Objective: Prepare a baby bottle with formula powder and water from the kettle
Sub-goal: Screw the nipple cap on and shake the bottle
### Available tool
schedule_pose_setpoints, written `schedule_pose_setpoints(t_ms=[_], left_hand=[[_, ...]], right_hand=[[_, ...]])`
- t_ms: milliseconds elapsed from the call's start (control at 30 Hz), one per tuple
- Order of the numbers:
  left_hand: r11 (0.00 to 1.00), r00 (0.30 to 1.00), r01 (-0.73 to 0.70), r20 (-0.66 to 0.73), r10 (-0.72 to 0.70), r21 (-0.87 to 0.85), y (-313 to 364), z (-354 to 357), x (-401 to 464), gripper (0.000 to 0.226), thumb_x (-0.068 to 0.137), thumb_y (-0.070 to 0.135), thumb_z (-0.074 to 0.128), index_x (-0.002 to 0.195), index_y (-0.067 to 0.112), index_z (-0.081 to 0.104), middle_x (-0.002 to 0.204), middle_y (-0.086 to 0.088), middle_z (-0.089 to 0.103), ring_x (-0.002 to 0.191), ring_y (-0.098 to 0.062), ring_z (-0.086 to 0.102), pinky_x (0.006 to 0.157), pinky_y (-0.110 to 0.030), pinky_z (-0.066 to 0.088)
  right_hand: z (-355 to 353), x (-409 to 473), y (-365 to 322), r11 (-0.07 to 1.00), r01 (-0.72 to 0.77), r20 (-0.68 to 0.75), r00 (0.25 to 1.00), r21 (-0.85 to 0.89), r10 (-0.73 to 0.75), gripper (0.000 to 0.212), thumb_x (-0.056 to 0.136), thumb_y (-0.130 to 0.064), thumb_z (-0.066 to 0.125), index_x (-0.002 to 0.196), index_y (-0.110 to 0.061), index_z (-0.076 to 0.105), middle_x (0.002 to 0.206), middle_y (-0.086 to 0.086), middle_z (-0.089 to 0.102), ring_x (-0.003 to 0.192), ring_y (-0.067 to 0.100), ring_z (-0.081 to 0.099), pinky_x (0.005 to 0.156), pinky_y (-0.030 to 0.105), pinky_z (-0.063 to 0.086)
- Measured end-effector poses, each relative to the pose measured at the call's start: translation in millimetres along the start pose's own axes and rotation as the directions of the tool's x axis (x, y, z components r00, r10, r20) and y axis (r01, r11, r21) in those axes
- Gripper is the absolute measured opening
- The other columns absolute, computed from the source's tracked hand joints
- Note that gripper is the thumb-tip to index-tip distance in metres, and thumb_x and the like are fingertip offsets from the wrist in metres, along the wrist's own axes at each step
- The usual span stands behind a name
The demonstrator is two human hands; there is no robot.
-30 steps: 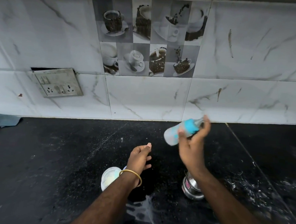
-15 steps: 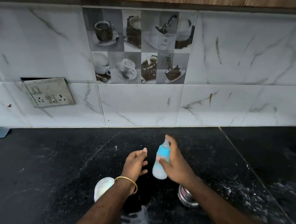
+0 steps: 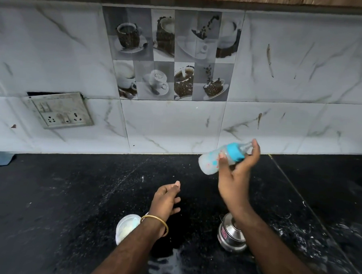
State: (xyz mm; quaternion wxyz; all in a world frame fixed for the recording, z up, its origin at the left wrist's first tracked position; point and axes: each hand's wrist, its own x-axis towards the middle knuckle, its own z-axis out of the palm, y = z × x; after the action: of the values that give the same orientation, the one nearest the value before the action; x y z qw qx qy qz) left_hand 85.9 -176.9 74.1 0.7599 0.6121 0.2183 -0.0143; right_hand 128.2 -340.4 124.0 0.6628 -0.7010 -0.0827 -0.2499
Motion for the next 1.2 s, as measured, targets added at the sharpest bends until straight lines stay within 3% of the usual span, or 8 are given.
schedule_pose_setpoints(t_ms=[167,333,500,667,833,1000,1133,1200], left_hand=[[1.000,1.000,-0.003,0.006,0.003,-0.003,1.0,0.6,-1.1,0.026,0.092,0.043,0.063,0.104,0.019,0.062,0.117,0.001,0.066,0.106,-0.022,0.064,0.081,-0.038,0.055],[1.000,1.000,-0.007,-0.003,0.007,-0.007,2.7,-1.2,1.7,0.027,0.092,0.043,0.062,0.103,0.019,0.062,0.118,0.000,0.066,0.100,-0.020,0.064,0.074,-0.034,0.054],[1.000,1.000,-0.011,0.009,0.011,0.000,2.3,-0.5,-1.7,0.027,0.093,0.044,0.060,0.104,0.019,0.063,0.118,-0.001,0.066,0.103,-0.022,0.063,0.078,-0.036,0.054],[0.999,1.000,-0.027,0.001,0.027,0.030,4.1,-0.9,0.4,0.025,0.092,0.044,0.060,0.100,0.021,0.062,0.118,-0.001,0.066,0.105,-0.021,0.064,0.075,-0.035,0.054],[0.999,1.000,-0.030,-0.006,0.030,0.040,2.5,0.4,-2.6,0.026,0.092,0.045,0.062,0.101,0.021,0.063,0.116,-0.001,0.067,0.106,-0.022,0.064,0.080,-0.038,0.055],[0.999,1.000,-0.027,-0.006,0.027,0.035,4.0,-2.7,-2.8,0.027,0.093,0.046,0.058,0.103,0.021,0.062,0.118,0.000,0.065,0.107,-0.022,0.064,0.075,-0.034,0.054],[1.000,1.000,-0.015,0.005,0.015,0.025,3.8,-1.6,-5.4,0.028,0.094,0.045,0.057,0.105,0.020,0.062,0.119,-0.001,0.065,0.106,-0.022,0.063,0.076,-0.035,0.053],[1.000,1.000,-0.015,0.010,0.015,0.022,4.7,-1.2,-5.6,0.028,0.094,0.045,0.057,0.106,0.020,0.062,0.118,0.000,0.065,0.108,-0.023,0.063,0.076,-0.035,0.054]], right_hand=[[-9.7,-27.5,30.7,0.859,0.060,0.566,0.775,-0.508,0.280,0.083,0.092,-0.019,0.064,0.155,-0.029,0.011,0.155,0.013,0.036,0.131,0.023,0.050,0.112,0.043,0.042],[-2.1,-8.6,9.0,1.000,-0.015,0.042,0.999,-0.004,0.016,0.081,0.092,-0.025,0.063,0.153,-0.038,0.011,0.152,0.014,0.039,0.131,0.026,0.053,0.109,0.039,0.046],[-3.7,-31.7,37.2,0.846,-0.016,0.536,0.767,-0.533,0.352,0.084,0.092,-0.019,0.064,0.154,-0.029,0.008,0.155,0.015,0.034,0.131,0.025,0.049,0.113,0.042,0.042],[-2.9,-2.5,5.6,0.997,-0.046,0.025,0.999,-0.060,0.047,0.078,0.095,-0.018,0.063,0.151,-0.040,0.013,0.151,0.014,0.039,0.129,0.027,0.053,0.110,0.042,0.046],[0.3,-31.8,32.2,0.841,-0.010,0.465,0.829,-0.541,0.309,0.083,0.091,-0.021,0.065,0.156,-0.029,0.013,0.152,0.015,0.041,0.129,0.026,0.053,0.109,0.041,0.044],[-2.0,-2.1,13.4,0.995,-0.040,-0.018,0.999,-0.092,0.038,0.079,0.092,-0.020,0.065,0.152,-0.034,0.016,0.153,0.011,0.039,0.132,0.025,0.051,0.111,0.045,0.045],[-4.4,-18.9,19.1,0.767,0.155,0.561,0.772,-0.623,0.299,0.082,0.093,-0.023,0.064,0.156,-0.027,0.013,0.148,0.014,0.044,0.117,0.021,0.056,0.102,0.039,0.048],[-9.1,-20.4,24.8,0.766,0.147,0.588,0.734,-0.626,0.339,0.081,0.092,-0.024,0.064,0.156,-0.029,0.013,0.148,0.014,0.045,0.121,0.026,0.057,0.104,0.045,0.048]])
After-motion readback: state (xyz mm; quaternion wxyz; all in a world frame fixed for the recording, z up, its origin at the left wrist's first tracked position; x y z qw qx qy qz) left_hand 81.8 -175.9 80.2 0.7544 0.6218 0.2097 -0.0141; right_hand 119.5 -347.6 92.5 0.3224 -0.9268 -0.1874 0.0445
